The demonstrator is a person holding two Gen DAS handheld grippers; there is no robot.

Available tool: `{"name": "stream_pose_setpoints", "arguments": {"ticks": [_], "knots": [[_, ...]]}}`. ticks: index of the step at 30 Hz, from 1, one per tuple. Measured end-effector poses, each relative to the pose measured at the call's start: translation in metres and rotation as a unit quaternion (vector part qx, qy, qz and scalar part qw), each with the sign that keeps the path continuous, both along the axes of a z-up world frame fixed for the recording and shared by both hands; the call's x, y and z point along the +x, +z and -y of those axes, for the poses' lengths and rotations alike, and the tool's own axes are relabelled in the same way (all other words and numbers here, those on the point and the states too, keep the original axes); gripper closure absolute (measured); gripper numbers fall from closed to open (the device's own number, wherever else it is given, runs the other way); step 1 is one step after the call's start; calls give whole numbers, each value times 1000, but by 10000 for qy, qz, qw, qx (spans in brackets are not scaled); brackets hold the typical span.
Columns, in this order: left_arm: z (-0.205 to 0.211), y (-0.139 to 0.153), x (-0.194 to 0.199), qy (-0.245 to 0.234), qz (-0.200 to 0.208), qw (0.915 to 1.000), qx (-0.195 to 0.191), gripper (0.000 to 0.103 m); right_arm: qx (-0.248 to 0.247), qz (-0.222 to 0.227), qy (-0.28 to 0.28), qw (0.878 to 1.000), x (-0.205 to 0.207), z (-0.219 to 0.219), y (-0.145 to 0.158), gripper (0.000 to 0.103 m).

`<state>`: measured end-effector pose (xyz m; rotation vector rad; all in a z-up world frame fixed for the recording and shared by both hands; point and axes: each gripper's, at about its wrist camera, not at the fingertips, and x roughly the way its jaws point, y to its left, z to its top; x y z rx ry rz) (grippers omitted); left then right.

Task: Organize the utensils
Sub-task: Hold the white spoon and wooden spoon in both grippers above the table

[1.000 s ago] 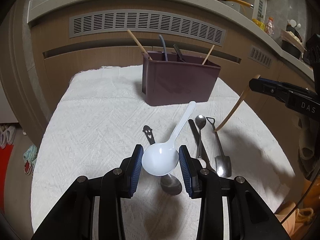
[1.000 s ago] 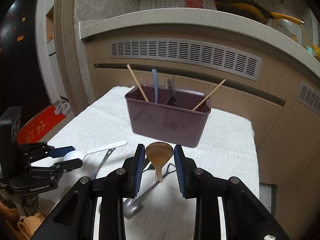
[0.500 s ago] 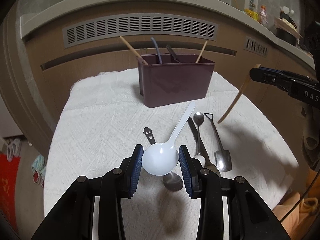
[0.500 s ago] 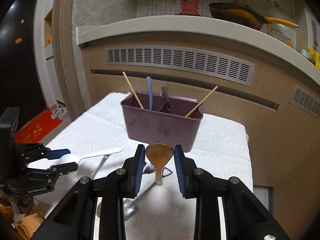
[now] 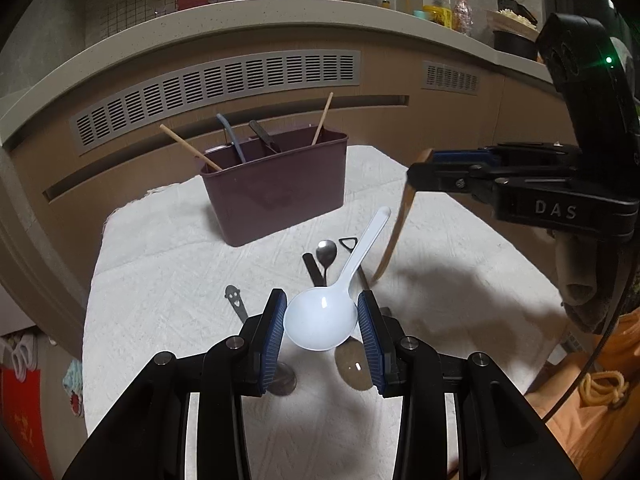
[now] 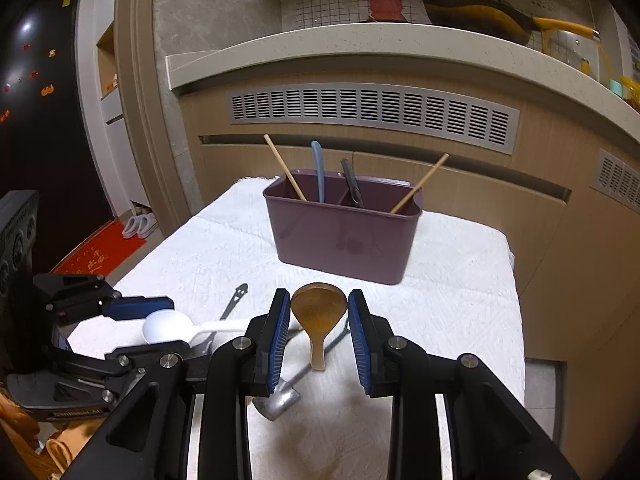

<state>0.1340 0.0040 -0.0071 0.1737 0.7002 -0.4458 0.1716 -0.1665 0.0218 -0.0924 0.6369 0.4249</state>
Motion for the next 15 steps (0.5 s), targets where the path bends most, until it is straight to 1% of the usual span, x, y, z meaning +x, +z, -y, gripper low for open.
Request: {"name": "stream_pose_setpoints", "arguments": {"ticks": [3,6,9,13,15], "knots": [[-4,-9,6,141,-128,9997,166,65,13,22,-97,10000,-1,7,2,75],[-11,-19,11,173,-369,9990,201,63,24,73,-173,9998,-2,14,5,75],[-16,-37,16,166,-682,9973,227,52,20,82,-191,9998,-3,15,5,75],[-23,-64,20,347,-1095,9928,352,52,33,-30,-184,9998,-2,16,-1,75],[-28,-67,17,378,-1170,9919,317,52,29,-54,-193,9998,-2,17,-3,75]]}}
